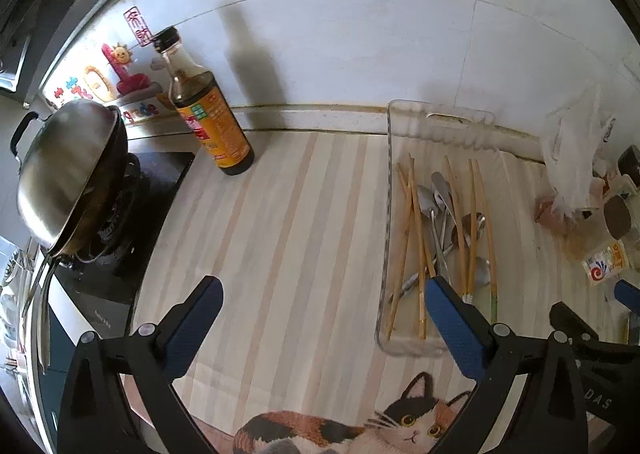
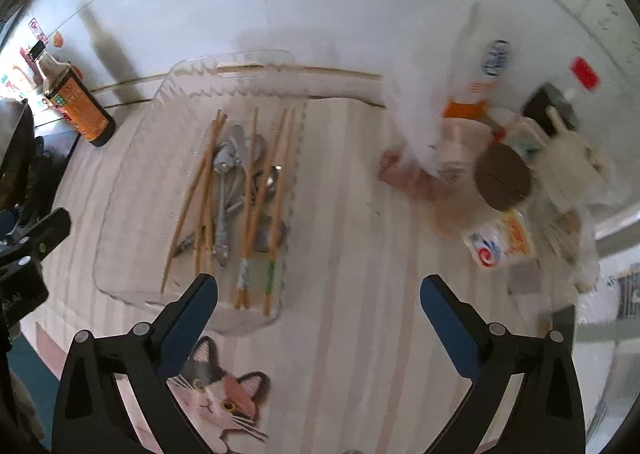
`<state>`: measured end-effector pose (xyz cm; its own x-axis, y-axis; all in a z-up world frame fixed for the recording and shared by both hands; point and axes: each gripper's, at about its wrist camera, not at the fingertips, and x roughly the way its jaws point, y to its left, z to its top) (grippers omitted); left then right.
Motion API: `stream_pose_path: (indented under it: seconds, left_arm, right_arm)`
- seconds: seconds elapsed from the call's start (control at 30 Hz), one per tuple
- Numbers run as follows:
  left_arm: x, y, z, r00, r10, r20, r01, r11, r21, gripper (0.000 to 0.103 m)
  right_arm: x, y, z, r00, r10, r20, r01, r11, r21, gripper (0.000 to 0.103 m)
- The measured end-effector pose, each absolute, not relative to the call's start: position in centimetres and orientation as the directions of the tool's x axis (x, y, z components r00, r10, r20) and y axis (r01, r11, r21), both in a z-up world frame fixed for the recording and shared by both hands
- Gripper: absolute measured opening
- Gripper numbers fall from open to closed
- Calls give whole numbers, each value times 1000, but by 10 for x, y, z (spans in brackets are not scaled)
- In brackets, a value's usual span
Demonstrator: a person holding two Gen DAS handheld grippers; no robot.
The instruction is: Organize utensils
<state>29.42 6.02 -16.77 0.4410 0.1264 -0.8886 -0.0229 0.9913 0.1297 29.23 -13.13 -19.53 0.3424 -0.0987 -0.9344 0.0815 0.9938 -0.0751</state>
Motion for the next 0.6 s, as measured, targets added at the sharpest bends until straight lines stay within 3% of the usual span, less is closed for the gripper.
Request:
stream_pose_path:
  seconds: [0.27, 0.6]
  left_arm:
    - [247, 69, -131, 504, 88, -859, -25, 996, 87, 103]
    - [162, 91, -44, 648, 16, -761, 43, 997, 58, 103]
  right_arm:
    - [243, -134, -151, 447, -153, -881, 142, 985, -99, 103]
    - [145, -107, -60, 615, -201, -762, 197, 975, -99, 103]
